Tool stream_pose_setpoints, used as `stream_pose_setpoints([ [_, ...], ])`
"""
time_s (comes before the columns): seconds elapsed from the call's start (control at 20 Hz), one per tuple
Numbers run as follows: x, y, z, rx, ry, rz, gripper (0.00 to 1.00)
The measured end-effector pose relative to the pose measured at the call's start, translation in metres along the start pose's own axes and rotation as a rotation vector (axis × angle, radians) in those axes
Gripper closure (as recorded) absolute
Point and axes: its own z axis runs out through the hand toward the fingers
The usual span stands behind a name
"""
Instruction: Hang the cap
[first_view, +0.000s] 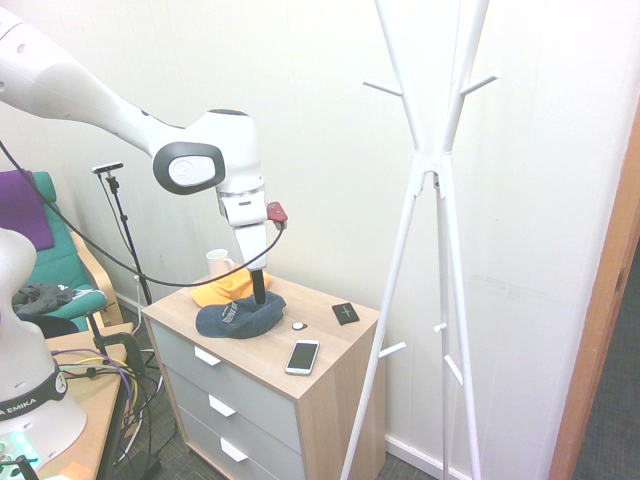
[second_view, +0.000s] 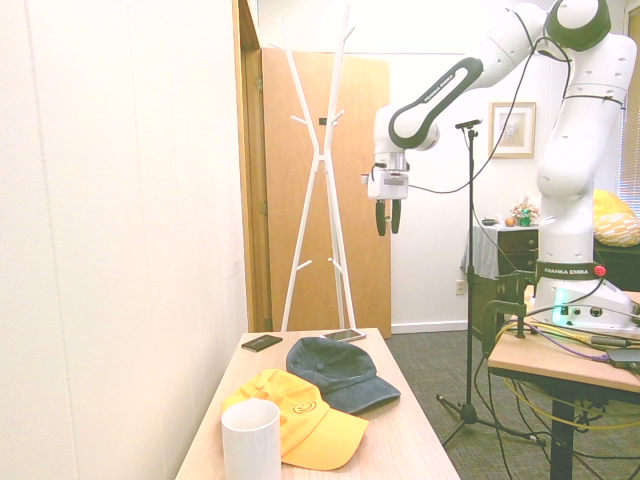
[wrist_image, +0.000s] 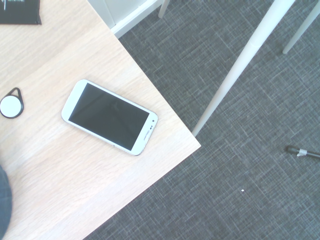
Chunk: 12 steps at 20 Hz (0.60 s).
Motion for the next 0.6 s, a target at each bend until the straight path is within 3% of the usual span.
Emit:
stream_pose_setpoints([
  [0.25,-0.025,-0.022,0.008,-0.007,-0.004,-0.071,0.0],
  [0.6,-0.173,-0.119,0.072,0.008,0.012,-0.284,0.0],
])
